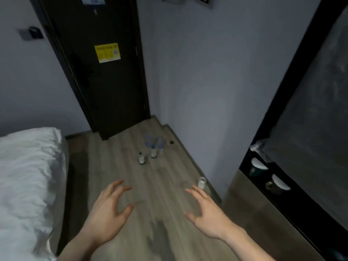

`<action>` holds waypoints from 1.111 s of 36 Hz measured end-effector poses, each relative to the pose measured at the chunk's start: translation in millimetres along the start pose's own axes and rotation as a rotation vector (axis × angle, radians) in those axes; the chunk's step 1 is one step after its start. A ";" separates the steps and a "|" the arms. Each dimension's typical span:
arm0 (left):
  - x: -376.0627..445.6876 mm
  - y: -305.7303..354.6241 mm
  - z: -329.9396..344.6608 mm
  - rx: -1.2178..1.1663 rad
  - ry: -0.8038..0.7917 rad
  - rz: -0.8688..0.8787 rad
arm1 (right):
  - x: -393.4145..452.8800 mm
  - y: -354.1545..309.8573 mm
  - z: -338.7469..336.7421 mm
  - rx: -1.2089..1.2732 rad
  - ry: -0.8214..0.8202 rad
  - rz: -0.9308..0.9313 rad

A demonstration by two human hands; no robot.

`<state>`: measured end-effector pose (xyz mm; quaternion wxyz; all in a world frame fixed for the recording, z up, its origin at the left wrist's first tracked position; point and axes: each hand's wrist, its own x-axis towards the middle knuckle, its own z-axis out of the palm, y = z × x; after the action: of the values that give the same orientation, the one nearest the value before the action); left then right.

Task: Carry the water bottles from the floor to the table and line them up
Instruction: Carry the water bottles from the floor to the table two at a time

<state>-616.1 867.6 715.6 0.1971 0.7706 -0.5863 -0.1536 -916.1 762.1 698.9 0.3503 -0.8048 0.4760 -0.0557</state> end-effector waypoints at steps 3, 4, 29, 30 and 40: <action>35.5 -23.0 -14.9 -0.046 0.062 -0.052 | 60.1 -24.3 -8.7 -0.034 -0.039 -0.027; 45.0 -30.7 -18.1 -0.061 0.076 -0.059 | 78.8 -32.4 -10.9 -0.032 -0.045 -0.044; 401.0 -260.4 -107.3 0.030 -0.133 -0.029 | 454.1 -169.5 3.1 -0.068 0.014 0.022; 414.1 -263.0 -109.4 0.031 -0.146 -0.020 | 463.4 -171.5 3.1 -0.066 0.015 0.023; 569.4 -284.8 -106.7 0.058 -0.267 0.053 | 589.2 -161.1 -13.3 -0.004 0.053 0.085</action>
<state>-175.0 398.7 668.0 0.0992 0.7328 -0.6318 -0.2326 -486.1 329.5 664.7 0.3380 -0.7828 0.5189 -0.0610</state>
